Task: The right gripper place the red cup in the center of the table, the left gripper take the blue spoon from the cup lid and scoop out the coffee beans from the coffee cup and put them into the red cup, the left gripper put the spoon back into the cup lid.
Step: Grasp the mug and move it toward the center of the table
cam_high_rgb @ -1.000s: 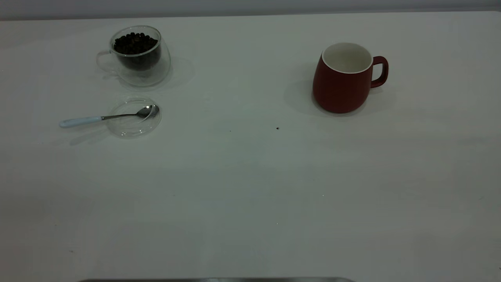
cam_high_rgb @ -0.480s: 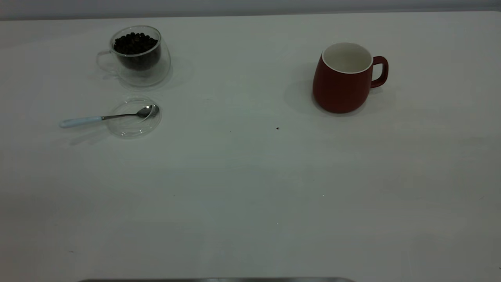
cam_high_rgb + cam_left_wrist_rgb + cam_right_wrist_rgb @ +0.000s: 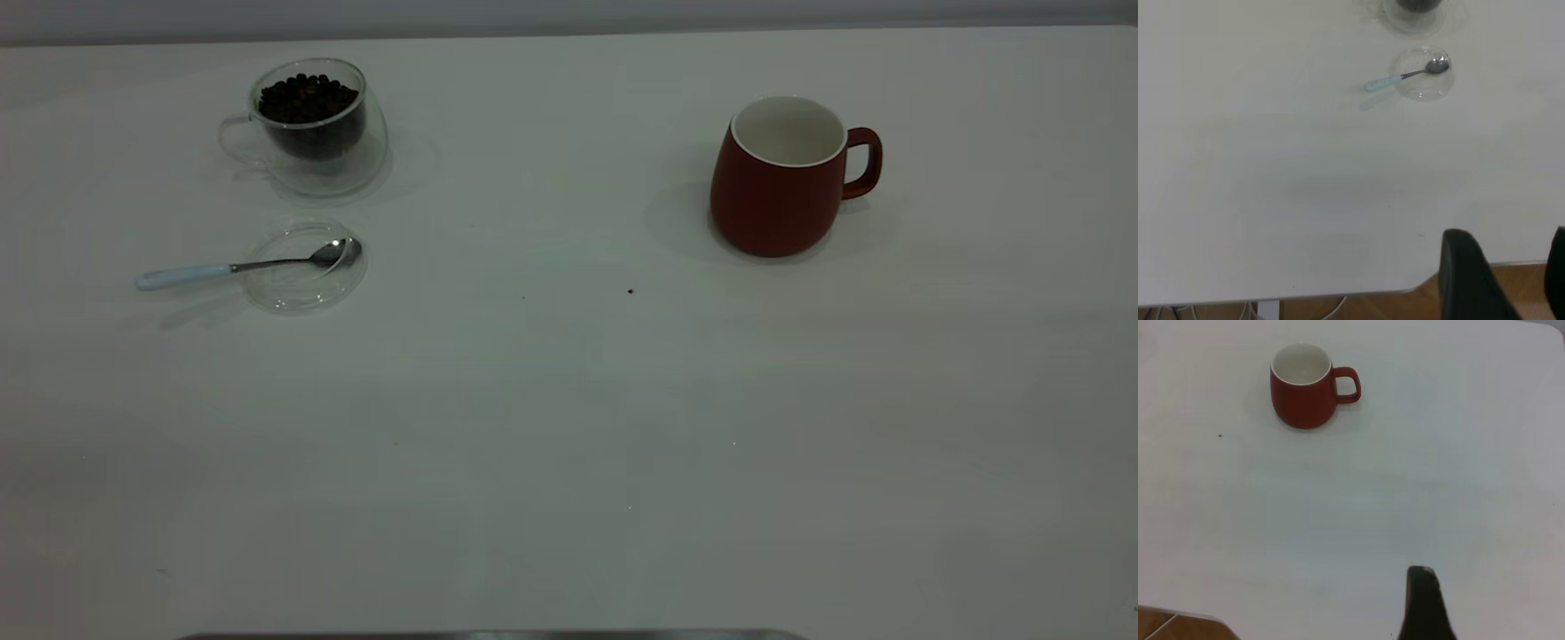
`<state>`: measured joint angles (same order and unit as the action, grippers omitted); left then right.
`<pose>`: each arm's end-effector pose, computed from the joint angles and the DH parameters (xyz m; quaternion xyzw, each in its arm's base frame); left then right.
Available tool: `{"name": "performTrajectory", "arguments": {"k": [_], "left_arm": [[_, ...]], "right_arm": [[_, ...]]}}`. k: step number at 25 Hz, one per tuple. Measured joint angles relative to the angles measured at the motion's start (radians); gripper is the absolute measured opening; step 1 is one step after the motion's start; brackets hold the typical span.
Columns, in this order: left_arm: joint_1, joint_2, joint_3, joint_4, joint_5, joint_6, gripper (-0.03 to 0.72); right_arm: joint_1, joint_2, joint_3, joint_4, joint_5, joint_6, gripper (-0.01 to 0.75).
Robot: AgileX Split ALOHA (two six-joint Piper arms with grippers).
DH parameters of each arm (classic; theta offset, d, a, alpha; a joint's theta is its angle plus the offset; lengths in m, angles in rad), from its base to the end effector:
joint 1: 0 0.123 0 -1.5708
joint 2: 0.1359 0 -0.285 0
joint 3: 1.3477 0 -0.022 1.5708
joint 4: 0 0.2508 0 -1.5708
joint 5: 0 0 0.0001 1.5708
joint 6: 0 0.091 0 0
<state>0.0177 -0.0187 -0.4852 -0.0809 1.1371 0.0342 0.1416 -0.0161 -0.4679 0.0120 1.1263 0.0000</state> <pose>-0.0094 -0.0068 0.2672 0.0104 0.8708 -0.0276 0.4907 -0.0067 0.0000 0.2631 -0.0622 0.8716 0.0404 0.4846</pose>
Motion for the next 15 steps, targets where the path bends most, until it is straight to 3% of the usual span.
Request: {"name": "performTrajectory", "arguments": {"k": [15], "left_arm": [[0.000, 0.000, 0.000, 0.000, 0.000, 0.000, 0.350]], "right_arm": [[0.000, 0.113, 0.000, -0.001, 0.000, 0.000, 0.532]]}}
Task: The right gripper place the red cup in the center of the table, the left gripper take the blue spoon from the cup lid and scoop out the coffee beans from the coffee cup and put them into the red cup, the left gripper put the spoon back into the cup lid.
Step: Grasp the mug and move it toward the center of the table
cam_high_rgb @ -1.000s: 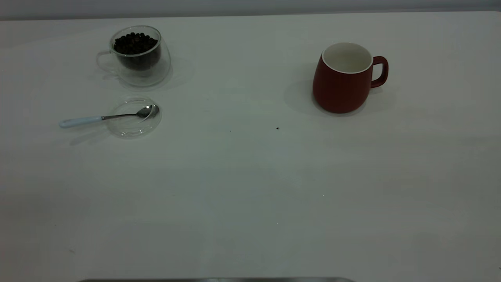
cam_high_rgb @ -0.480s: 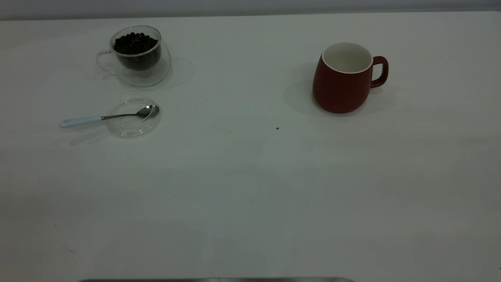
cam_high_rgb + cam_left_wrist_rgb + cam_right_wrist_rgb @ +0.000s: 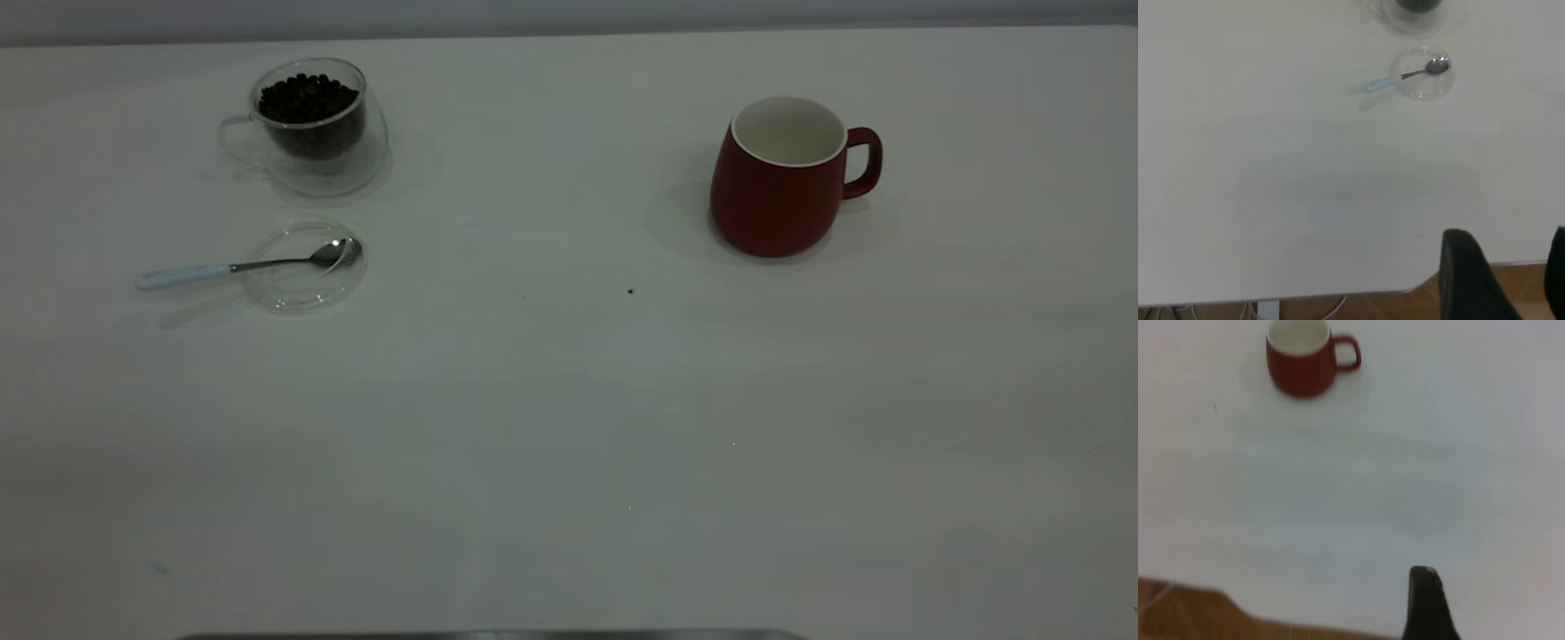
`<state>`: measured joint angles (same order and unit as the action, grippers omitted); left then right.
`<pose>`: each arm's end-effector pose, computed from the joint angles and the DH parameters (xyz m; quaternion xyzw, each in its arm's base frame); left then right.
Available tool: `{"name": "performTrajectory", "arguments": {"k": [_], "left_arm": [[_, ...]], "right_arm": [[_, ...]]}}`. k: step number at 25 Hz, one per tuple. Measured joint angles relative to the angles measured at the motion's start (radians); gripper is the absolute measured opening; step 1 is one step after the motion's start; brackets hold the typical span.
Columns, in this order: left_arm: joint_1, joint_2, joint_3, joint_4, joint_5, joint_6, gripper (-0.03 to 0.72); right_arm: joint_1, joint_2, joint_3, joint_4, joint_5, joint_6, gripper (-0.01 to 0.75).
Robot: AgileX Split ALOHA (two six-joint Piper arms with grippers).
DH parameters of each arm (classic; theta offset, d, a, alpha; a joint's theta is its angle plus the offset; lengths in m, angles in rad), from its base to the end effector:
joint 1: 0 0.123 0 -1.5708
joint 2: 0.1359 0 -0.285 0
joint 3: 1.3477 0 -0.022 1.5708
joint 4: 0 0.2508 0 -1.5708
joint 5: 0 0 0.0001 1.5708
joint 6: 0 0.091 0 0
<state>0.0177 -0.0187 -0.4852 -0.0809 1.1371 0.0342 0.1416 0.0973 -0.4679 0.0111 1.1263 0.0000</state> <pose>-0.0094 -0.0068 0.2672 0.0104 0.8708 -0.0276 0.4907 0.0091 0.0022 0.2630 -0.0637 0.8977 0.0364 0.4345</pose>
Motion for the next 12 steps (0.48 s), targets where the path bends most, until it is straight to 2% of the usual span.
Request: {"name": "performTrajectory", "arguments": {"k": [6, 9, 12], "left_arm": [[0.000, 0.000, 0.000, 0.000, 0.000, 0.000, 0.350], [0.000, 0.000, 0.000, 0.000, 0.000, 0.000, 0.350], [0.000, 0.000, 0.000, 0.000, 0.000, 0.000, 0.350]], "right_arm": [[0.000, 0.216, -0.012, 0.061, -0.042, -0.092, 0.538], [0.000, 0.345, -0.018, 0.152, -0.161, -0.215, 0.551], [0.000, 0.500, -0.019, 0.285, -0.345, -0.350, 0.552]]}}
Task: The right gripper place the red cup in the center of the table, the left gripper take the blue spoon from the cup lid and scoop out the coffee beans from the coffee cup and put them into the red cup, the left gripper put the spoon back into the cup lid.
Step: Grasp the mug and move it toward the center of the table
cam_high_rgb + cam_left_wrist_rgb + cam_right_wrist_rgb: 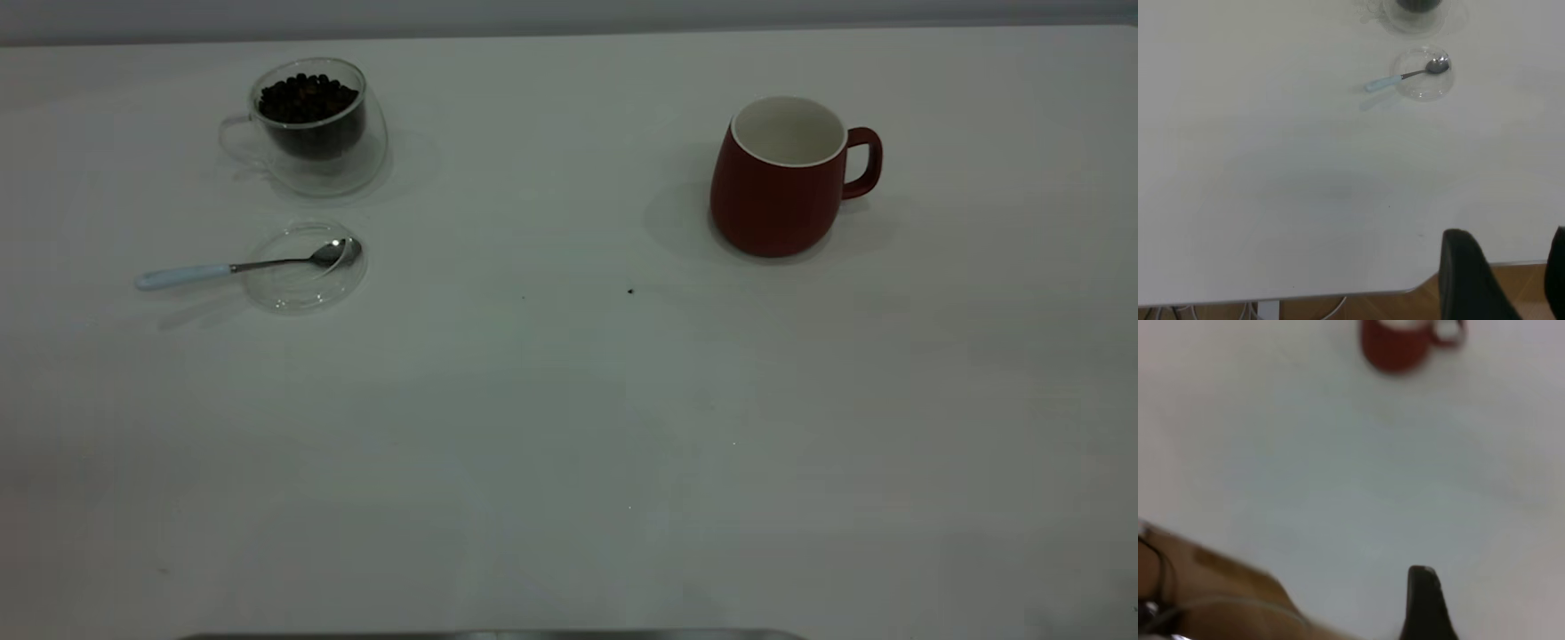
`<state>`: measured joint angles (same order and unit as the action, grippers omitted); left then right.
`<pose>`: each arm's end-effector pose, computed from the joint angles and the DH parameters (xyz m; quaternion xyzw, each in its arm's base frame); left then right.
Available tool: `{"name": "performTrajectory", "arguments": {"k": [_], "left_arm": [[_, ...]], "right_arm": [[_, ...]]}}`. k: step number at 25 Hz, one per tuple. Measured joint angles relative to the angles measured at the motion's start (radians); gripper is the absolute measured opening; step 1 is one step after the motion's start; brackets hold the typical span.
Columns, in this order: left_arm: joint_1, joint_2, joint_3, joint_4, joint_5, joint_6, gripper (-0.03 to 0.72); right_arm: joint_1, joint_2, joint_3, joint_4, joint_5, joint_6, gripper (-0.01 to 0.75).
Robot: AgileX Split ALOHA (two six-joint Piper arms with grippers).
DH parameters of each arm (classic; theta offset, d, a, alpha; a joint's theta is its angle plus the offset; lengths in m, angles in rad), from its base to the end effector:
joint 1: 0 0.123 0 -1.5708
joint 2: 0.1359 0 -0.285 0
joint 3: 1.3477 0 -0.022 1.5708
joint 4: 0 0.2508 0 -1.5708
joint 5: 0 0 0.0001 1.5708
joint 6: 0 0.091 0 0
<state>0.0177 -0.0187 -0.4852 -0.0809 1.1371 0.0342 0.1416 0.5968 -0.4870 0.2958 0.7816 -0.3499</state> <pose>-0.0094 -0.0068 0.2672 0.0104 0.8708 -0.0276 0.4907 0.0988 0.0330 0.2671 -0.1667 0.9039 0.0962 0.3820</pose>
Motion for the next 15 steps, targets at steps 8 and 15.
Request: {"name": "performTrajectory", "arguments": {"k": [8, 15], "left_arm": [[0.000, 0.000, 0.000, 0.000, 0.000, 0.000, 0.350], [0.000, 0.000, 0.000, 0.000, 0.000, 0.000, 0.350]], "right_arm": [[0.000, 0.511, -0.054, 0.443, -0.322, -0.505, 0.552], [0.000, 0.880, -0.237, 0.805, -0.392, -0.916, 0.552]]}}
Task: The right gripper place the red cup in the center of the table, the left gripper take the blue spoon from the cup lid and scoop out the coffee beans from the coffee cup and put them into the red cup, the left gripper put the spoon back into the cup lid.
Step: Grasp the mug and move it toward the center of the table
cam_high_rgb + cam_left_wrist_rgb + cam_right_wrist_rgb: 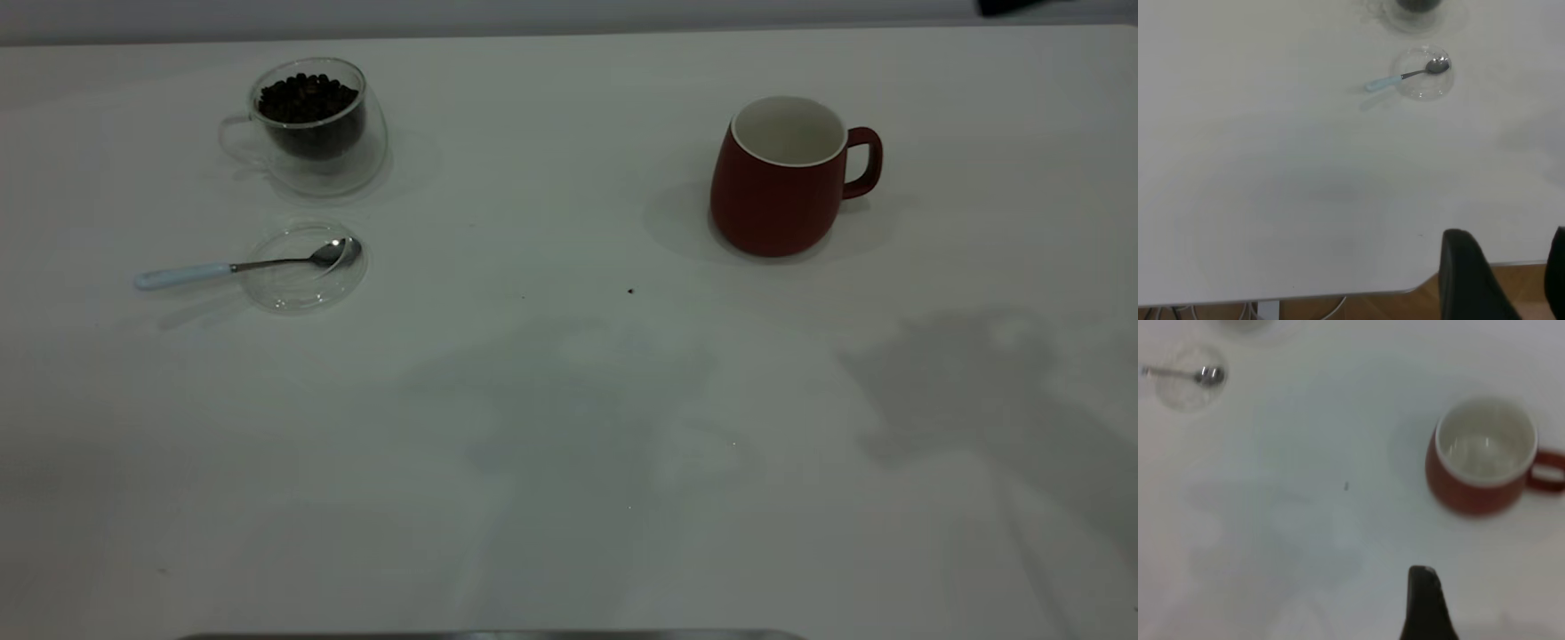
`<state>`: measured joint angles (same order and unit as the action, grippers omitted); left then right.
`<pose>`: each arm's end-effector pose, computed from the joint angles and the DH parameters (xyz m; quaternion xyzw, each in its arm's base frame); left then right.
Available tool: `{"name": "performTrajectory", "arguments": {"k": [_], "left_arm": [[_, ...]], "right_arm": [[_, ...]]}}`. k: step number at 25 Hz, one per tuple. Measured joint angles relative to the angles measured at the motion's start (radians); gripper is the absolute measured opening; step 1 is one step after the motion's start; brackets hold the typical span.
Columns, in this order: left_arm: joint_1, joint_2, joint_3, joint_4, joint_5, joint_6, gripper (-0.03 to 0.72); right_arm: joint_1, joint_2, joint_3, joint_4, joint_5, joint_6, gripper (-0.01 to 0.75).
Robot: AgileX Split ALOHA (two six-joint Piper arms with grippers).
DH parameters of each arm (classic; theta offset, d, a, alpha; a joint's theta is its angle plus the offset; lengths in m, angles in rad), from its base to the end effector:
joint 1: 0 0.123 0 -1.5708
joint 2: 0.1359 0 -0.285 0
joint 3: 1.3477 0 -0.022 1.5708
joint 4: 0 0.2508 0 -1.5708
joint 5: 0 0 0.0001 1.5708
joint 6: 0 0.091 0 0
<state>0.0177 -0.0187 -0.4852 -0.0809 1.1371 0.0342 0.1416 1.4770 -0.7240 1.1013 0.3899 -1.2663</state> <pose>-0.0094 -0.0068 0.2672 0.0104 0.8708 -0.0276 0.4907 0.2721 0.0700 0.2058 -0.2152 0.8983 0.1513 0.3519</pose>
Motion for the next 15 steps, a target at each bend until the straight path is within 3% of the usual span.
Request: {"name": "performTrajectory", "arguments": {"k": [9, 15], "left_arm": [[0.000, 0.000, 0.000, 0.000, 0.000, 0.000, 0.350], [0.000, 0.000, 0.000, 0.000, 0.000, 0.000, 0.350]], "right_arm": [[0.000, 0.335, -0.206, 0.411, -0.035, -0.345, 0.553], [-0.009, 0.536, -0.344, 0.482, 0.013, -0.477, 0.560]]}}
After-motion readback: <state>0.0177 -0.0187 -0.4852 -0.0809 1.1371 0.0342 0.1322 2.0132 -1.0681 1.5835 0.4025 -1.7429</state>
